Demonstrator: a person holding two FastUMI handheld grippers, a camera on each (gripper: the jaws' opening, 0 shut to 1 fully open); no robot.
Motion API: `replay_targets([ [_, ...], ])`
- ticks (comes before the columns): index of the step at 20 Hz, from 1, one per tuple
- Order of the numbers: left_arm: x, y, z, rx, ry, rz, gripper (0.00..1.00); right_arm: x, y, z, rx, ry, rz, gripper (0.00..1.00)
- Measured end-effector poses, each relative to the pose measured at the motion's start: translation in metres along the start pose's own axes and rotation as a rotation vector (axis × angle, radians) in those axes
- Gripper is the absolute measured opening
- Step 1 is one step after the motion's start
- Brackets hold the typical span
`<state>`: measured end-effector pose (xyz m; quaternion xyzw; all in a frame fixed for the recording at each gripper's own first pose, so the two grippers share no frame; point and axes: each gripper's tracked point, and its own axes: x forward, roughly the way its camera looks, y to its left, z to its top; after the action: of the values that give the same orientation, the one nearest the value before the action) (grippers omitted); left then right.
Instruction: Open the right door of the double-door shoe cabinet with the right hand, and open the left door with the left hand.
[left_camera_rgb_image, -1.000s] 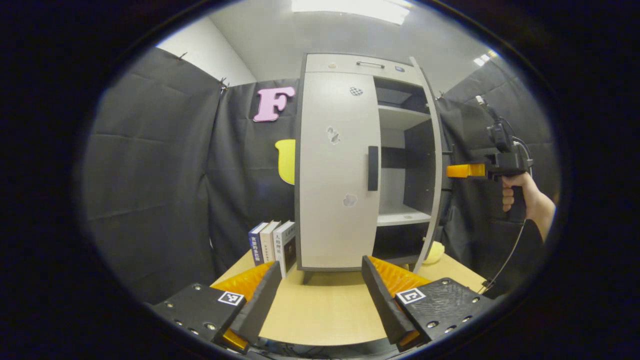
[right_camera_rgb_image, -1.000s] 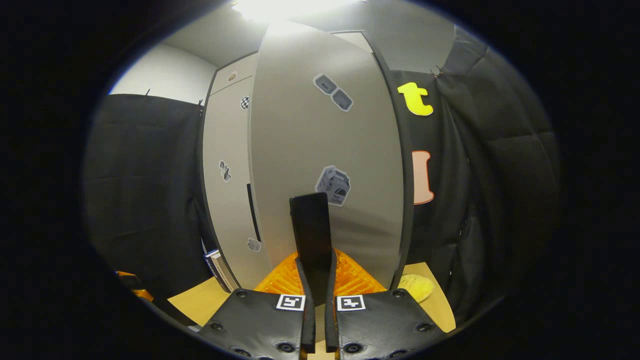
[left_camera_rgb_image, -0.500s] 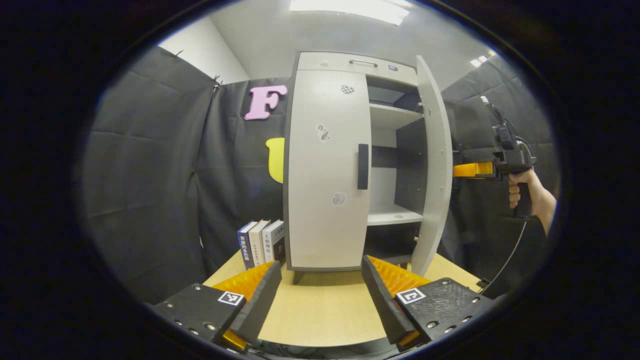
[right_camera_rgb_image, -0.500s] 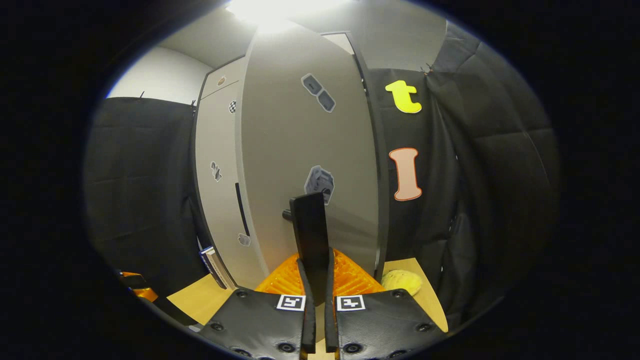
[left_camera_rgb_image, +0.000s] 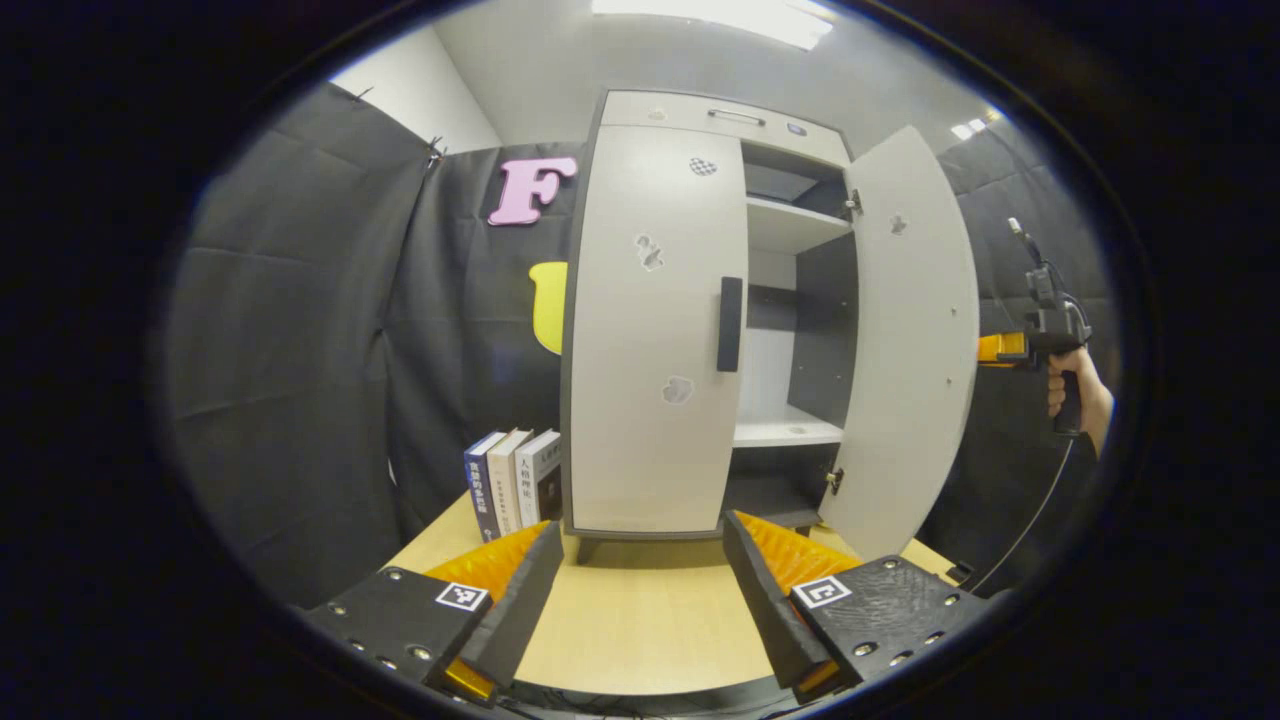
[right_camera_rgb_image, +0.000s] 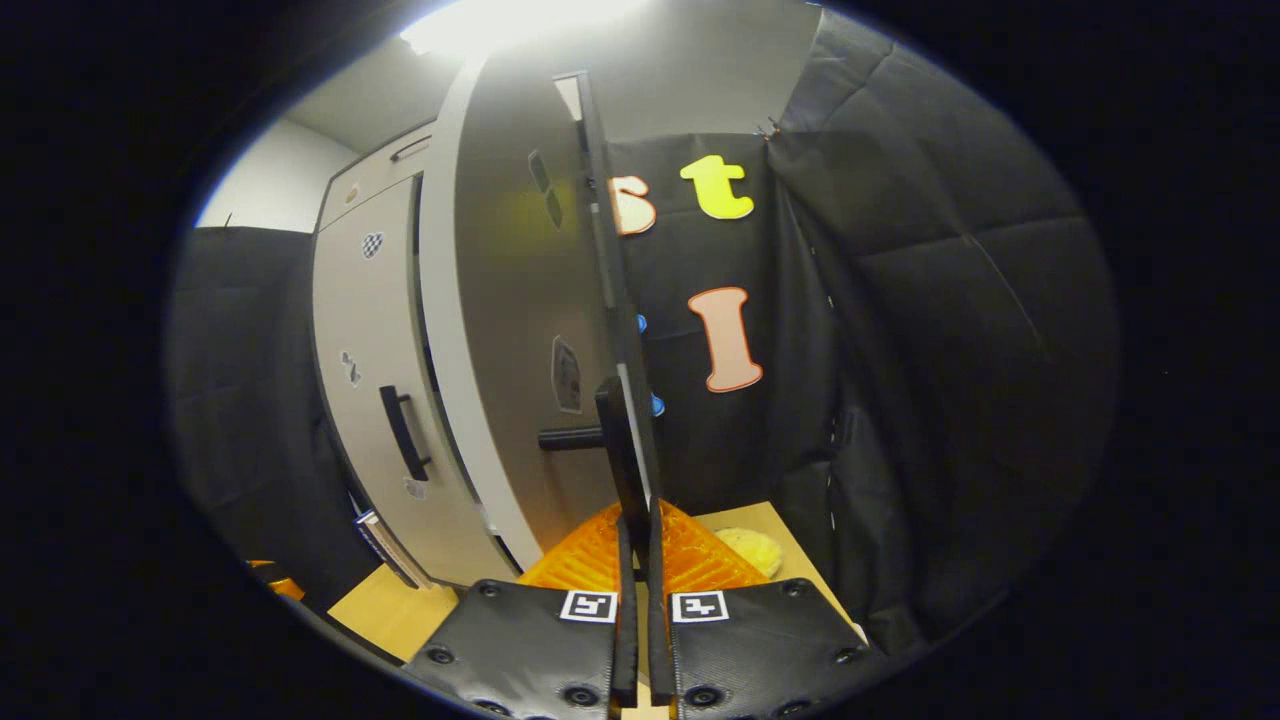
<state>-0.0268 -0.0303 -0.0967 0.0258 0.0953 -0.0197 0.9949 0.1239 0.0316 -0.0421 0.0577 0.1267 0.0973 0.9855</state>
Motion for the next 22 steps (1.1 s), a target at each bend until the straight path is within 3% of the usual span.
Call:
replay_targets([
  [2, 0.007, -0.004, -0.001, -0.008, 0.018, 0.000, 0.94, -0.001, 0.009, -0.004, 0.030, 0.026, 0.067, 0.04],
  [8, 0.021, -0.011, 0.014, -0.037, 0.016, -0.025, 0.95, -0.005, -0.003, -0.008, -0.068, 0.035, 0.044, 0.02],
  [13, 0.046, 0.012, 0.011, -0.042, 0.027, 0.005, 0.94, -0.019, -0.020, -0.032, -0.090, 0.080, -0.025, 0.04],
  [16, 0.067, 0.029, 0.022, -0.058, 0.017, 0.007, 0.94, -0.051, -0.046, -0.032, -0.081, 0.045, -0.137, 0.04],
  [20, 0.100, 0.023, 0.052, -0.094, -0.027, -0.058, 0.94, -0.079, -0.068, -0.022, -0.102, -0.004, -0.249, 0.02],
  [22, 0.114, 0.015, 0.070, -0.098, -0.058, -0.084, 0.94, -0.091, -0.080, -0.027, -0.141, 0.016, -0.301, 0.07],
])
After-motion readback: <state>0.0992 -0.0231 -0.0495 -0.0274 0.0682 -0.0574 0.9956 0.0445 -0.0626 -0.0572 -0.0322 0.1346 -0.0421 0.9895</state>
